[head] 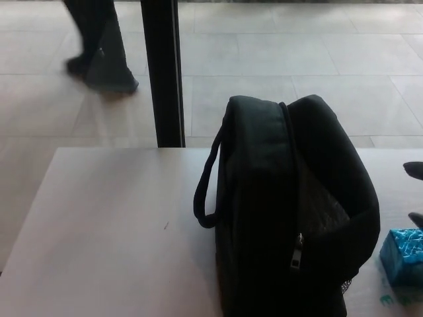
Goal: The robot uses its right hand to pick up the cube kept on the middle of the desk and put it inside the bag next to it
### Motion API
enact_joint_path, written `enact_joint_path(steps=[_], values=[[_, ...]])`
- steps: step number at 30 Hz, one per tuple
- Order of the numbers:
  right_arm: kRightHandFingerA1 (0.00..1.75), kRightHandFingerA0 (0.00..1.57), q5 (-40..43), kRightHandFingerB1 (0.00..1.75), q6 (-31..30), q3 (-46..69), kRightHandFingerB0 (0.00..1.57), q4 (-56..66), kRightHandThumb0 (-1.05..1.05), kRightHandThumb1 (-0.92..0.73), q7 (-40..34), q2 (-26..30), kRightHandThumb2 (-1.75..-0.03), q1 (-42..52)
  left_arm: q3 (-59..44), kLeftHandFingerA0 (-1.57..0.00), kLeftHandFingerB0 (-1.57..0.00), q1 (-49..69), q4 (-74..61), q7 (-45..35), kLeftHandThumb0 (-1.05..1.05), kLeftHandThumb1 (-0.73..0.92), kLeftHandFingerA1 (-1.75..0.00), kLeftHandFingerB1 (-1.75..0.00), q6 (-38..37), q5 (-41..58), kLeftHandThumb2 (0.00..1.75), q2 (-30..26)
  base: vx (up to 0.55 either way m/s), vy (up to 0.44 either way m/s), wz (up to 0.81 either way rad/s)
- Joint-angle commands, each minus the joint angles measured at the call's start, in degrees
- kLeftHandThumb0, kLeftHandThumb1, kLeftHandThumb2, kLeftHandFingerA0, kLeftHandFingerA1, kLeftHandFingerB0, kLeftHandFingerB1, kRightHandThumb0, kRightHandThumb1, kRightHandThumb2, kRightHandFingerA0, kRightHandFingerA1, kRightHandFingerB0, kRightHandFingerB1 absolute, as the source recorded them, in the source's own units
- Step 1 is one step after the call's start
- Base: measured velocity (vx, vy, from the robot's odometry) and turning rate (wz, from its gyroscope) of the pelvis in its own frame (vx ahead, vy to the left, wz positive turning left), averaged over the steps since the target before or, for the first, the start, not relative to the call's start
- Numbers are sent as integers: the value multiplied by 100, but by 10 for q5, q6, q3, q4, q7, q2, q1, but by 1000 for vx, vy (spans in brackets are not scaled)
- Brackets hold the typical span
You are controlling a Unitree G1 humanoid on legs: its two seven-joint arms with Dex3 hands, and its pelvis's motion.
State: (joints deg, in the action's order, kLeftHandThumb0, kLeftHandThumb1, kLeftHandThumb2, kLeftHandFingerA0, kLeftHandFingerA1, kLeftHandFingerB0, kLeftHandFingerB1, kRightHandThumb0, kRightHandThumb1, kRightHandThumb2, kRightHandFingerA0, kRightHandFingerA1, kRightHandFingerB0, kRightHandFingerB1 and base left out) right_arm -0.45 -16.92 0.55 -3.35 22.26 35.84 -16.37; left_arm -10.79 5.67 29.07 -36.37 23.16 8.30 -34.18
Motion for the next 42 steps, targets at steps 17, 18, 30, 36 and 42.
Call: enact_joint_path(steps=[17, 18, 30, 36, 42], values=[[0, 0, -136, 13, -50, -120, 10, -118, -90, -59, -4, 23, -89, -64, 7, -27, -42, 1, -1, -8, -48, 61, -53, -49, 5, -7, 57, -13, 0, 0, 0], [0, 0, -143, 13, -48, -126, 11, -126, -92, -60, -9, 20, -90, -66, 7, -27, -44, 3, -1, -10, -47, 60, -54, -50, 8, -4, 57, -11, 0, 0, 0], [10, 0, -160, 14, -33, -143, 4, -202, -96, -60, -20, -28, -96, -106, 7, -28, -45, 9, -8, -14, -47, 61, -55, -52, 1, -5, 57, -13, 0, 0, 0], [12, 0, -167, 10, -16, -151, 3, -223, -99, -60, -14, -26, -95, -94, 9, -28, -48, 5, -7, -16, -49, 60, -54, -54, -7, -7, 58, -15, 0, 0, 0], [15, 0, -175, 8, -12, -167, 0, -229, -100, -59, 12, -16, -95, -90, 5, -27, -46, -2, -4, -9, -46, 60, -53, -53, 7, -1, 58, -10, 0, 0, 0]])
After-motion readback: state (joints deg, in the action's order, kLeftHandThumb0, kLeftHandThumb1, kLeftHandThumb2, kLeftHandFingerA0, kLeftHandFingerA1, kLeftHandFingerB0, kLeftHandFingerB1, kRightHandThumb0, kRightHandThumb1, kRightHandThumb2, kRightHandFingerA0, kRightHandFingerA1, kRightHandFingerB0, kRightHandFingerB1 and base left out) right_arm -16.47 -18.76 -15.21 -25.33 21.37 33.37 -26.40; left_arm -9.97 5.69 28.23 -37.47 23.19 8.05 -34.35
